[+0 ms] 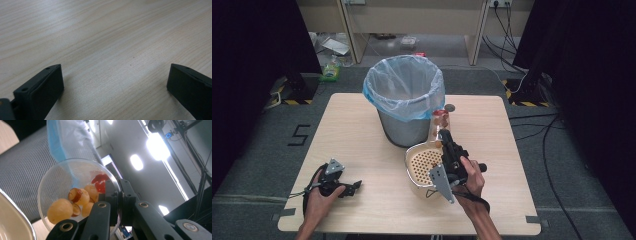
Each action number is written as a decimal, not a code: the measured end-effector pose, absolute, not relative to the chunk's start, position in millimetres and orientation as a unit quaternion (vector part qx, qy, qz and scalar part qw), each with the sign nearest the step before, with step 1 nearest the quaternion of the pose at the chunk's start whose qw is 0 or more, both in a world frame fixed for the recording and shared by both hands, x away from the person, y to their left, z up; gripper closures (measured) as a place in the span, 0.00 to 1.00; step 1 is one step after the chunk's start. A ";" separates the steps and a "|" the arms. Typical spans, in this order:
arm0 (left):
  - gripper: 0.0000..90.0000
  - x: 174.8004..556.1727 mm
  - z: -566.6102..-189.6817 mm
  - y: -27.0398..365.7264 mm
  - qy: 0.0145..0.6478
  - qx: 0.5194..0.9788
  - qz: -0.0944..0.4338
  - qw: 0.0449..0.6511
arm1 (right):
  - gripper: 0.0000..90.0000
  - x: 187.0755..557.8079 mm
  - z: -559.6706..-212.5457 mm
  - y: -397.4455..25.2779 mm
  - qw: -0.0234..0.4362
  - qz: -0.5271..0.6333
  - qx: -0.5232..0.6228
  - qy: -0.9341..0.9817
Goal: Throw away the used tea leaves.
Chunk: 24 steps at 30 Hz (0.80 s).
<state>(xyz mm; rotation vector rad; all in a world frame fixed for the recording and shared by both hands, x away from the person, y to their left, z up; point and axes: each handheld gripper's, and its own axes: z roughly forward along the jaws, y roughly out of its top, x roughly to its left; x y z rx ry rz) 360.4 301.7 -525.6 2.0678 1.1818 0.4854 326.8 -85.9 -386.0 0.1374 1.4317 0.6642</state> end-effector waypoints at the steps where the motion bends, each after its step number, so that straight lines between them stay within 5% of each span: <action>1: 0.00 360.4 -525.6 301.7 0.456 0.798 0.187 0.348 | 0.97 326.8 -386.0 -85.9 0.702 0.298 0.062 0.643; 24: 0.00 360.4 -525.6 301.7 0.456 0.797 0.187 0.348 | 0.97 320.6 -398.1 -81.0 0.737 0.278 0.011 0.616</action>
